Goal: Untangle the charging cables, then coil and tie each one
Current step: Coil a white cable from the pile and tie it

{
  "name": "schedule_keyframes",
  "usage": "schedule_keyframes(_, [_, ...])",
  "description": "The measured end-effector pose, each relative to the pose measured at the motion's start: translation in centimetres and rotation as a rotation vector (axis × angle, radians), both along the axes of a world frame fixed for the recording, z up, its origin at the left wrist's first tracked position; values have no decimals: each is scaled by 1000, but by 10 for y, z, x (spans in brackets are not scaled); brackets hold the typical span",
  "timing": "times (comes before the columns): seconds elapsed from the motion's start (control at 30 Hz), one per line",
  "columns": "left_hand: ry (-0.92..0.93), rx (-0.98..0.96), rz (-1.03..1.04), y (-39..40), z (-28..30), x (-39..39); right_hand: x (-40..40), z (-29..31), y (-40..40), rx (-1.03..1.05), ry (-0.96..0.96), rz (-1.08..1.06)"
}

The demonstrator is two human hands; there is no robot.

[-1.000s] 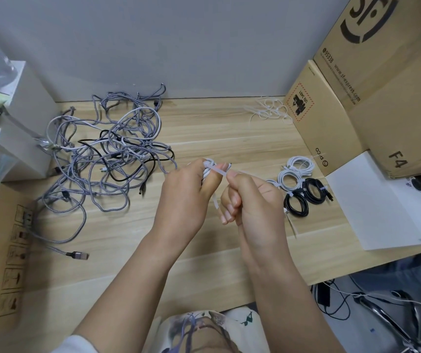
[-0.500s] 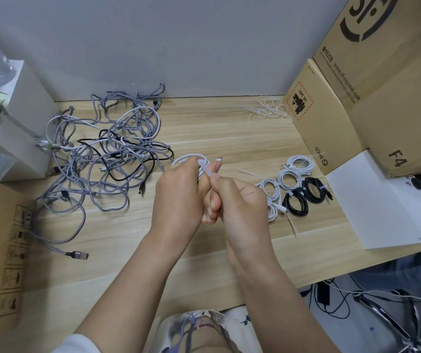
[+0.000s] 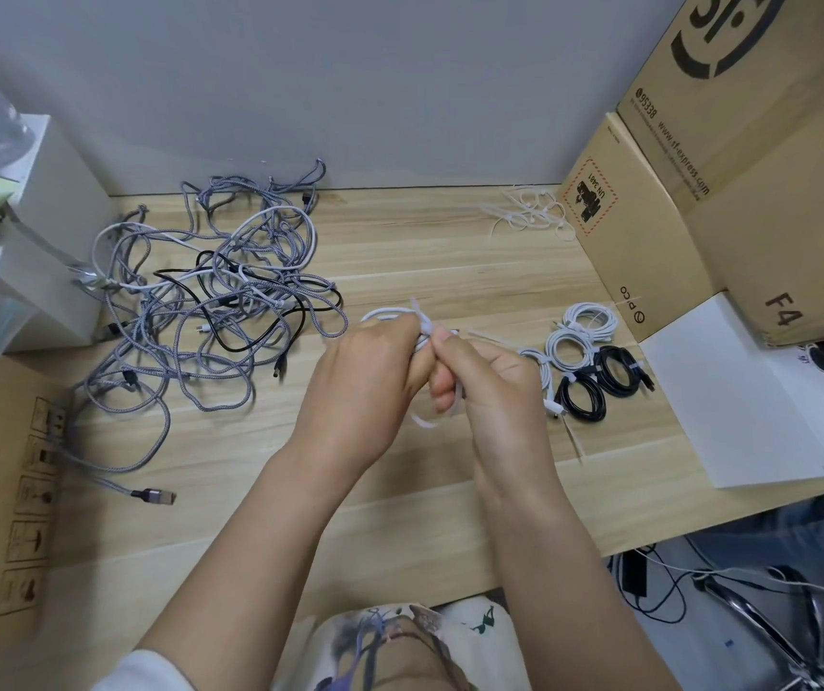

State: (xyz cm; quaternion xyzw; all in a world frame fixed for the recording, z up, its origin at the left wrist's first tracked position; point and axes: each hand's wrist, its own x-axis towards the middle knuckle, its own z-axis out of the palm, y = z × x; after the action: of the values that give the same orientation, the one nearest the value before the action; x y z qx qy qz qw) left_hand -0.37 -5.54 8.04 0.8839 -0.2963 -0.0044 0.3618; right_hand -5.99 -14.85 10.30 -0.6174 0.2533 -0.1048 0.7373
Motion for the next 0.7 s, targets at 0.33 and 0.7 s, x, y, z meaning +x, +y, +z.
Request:
schedule_keyframes(0.33, [271,-26,-277,12,5,2,4,-8,-30,-127,86,224])
schedule_keyframes(0.7, [371,3,-386,1,-3,-3,21,-2,-48,-101,-3,28])
